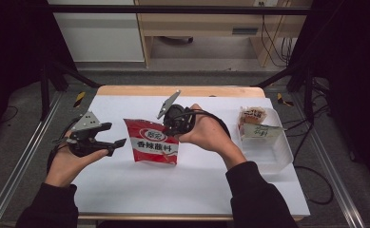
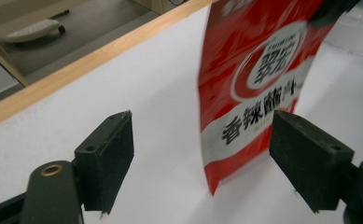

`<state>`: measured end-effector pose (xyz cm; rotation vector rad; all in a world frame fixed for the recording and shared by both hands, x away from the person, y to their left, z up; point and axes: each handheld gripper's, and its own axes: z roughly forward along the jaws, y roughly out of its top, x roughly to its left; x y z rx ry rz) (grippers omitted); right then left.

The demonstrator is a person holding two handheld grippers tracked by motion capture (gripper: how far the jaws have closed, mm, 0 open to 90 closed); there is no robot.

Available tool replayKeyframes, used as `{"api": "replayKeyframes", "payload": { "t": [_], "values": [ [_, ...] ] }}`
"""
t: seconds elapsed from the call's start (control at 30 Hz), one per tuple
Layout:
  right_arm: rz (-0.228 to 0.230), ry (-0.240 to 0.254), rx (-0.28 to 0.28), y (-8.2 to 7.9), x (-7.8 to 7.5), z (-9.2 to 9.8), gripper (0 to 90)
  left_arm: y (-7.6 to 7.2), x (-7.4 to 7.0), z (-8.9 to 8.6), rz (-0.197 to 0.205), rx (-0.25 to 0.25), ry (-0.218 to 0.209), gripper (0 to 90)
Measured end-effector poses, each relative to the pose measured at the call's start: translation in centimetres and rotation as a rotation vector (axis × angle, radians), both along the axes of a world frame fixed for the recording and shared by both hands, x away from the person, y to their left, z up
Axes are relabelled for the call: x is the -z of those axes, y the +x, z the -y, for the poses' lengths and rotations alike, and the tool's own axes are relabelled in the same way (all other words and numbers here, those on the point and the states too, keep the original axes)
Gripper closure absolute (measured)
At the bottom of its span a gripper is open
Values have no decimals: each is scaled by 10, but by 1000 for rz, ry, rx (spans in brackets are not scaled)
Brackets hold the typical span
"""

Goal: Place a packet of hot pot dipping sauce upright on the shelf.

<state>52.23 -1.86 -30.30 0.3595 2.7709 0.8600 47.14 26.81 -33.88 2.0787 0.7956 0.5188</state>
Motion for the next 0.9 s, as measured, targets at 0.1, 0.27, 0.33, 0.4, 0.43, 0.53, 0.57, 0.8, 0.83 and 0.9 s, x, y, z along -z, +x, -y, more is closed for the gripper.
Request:
{"api": "replayKeyframes", "payload": {
  "t": [0.1, 0.27, 0.33, 0.4, 0.43, 0.53, 0.57, 0.8, 0.83, 0.9],
  "values": [
    [7, -8, 12, 1, -5, 5, 900, 1, 7, -2, -9, -13, 15, 208],
    [13, -8, 35, 3, -10, 15, 900, 0, 18, -4, -16, -34, 29, 186],
    [14, -7, 47, 4, -12, 20, 900, 0, 24, -4, -24, -40, 40, 177],
    [15, -9, 57, 4, -14, 25, 900, -1, 29, -3, -29, -42, 50, 170],
    [20, -7, 56, 4, -15, 27, 900, -1, 33, -3, -33, -42, 52, 168],
    [21, -5, 67, 3, -18, 37, 900, -2, 41, -2, -42, -42, 66, 159],
    [21, -3, 69, 3, -18, 40, 900, -2, 43, -3, -43, -43, 69, 156],
    [30, 3, 94, 2, -19, 59, 900, -2, 54, -4, -65, -52, 70, 133],
    [29, 6, 97, 1, -19, 60, 900, -2, 56, -4, -68, -53, 67, 130],
    [31, 10, 104, 1, -19, 65, 900, -2, 60, -4, -80, -52, 57, 121]
  ]
}}
